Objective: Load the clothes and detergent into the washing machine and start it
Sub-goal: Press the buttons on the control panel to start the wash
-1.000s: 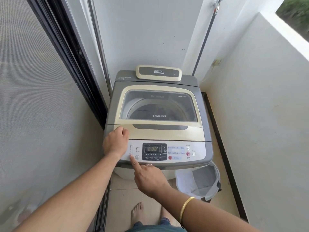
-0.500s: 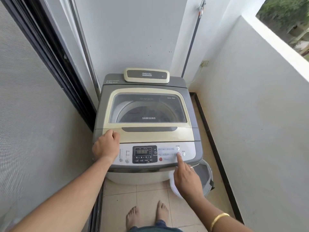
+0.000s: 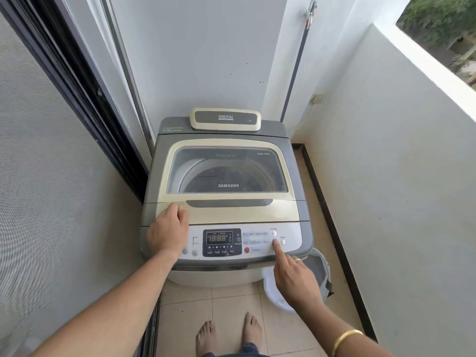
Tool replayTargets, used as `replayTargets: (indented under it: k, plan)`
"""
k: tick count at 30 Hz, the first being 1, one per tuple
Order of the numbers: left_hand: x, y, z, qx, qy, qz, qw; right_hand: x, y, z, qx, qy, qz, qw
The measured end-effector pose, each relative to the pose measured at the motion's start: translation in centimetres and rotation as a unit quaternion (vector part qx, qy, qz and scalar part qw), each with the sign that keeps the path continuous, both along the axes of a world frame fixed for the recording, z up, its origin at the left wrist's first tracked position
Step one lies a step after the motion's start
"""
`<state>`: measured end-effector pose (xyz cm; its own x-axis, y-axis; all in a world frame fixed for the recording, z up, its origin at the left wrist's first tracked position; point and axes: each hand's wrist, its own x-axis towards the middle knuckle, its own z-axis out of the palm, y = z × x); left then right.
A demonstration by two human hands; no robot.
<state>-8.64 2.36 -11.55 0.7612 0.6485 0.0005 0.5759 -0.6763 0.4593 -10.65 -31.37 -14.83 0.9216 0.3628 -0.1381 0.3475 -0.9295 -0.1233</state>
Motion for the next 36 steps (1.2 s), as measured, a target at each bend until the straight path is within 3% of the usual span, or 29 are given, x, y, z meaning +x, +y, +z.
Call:
replayTargets:
  k: [5, 13, 19, 36]
  plan:
    - [0.2, -0.5, -0.4, 0.007, -0.017, 0.004, 1.000, 0.9, -0.1, 0.0, -0.034, -0.053, 0.033, 0.997]
    - [1.2, -0.9, 0.5, 0.029, -0.076, -0.065, 0.995, 4.5, 1.6, 1.5, 0.062, -0.058, -0.016, 0.996]
    - [2.6, -0.3, 0.6, 0.043, -0.109, -0.072, 0.990, 8.2, 2.4, 4.2, 0.122, -0.117, -0.047, 0.984]
    - [5.4, 0.5, 1.1, 0.057, -0.118, -0.072, 0.989, 13.2, 2.4, 4.1, 0.120, -0.163, -0.045, 0.978]
